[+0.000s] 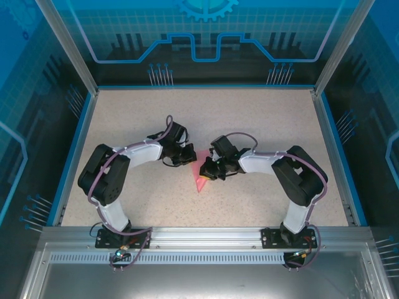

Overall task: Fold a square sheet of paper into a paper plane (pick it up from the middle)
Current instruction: Third fold the triangle at the center of the table.

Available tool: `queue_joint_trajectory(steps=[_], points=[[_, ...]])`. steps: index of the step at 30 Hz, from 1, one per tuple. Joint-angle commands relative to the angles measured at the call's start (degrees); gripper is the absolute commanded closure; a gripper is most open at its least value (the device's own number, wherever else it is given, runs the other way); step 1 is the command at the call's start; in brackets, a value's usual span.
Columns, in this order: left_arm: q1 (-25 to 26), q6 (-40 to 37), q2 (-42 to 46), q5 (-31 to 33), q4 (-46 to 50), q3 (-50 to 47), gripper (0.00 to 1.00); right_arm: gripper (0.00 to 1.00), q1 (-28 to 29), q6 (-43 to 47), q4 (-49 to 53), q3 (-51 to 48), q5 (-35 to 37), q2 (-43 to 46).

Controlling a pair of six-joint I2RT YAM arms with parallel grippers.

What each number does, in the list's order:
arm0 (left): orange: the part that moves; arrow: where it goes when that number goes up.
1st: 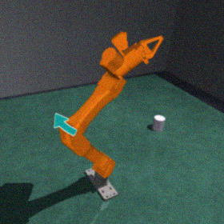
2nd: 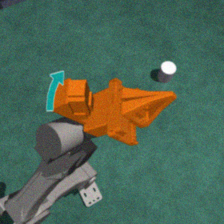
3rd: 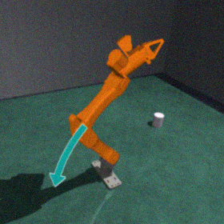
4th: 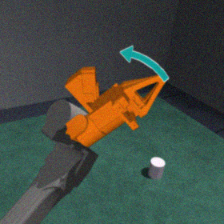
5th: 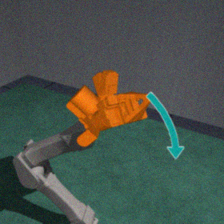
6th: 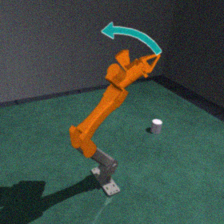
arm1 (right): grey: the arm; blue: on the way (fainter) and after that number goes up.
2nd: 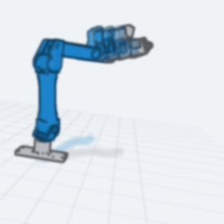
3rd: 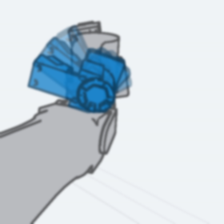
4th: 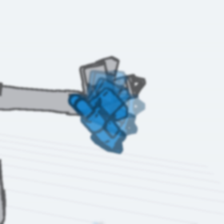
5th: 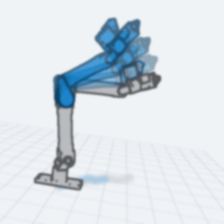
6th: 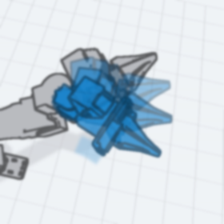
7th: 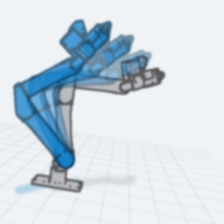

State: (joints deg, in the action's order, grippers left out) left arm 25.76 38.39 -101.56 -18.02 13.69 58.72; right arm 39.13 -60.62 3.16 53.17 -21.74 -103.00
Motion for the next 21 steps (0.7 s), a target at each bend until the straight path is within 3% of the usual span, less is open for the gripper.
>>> queue_joint_trajectory(steps=[1,21], points=[[-0.4,-1.6,-2.6,0.9,1.8,1.5,0.96,0.91,1.0,-0.6,-1.0,0.9,0.4,-1.6],[-0.4,-2.1,-5.6,0.6,3.1,2.3,0.97,0.91,1.4,1.1,2.8,1.7,1.0,-2.2]])
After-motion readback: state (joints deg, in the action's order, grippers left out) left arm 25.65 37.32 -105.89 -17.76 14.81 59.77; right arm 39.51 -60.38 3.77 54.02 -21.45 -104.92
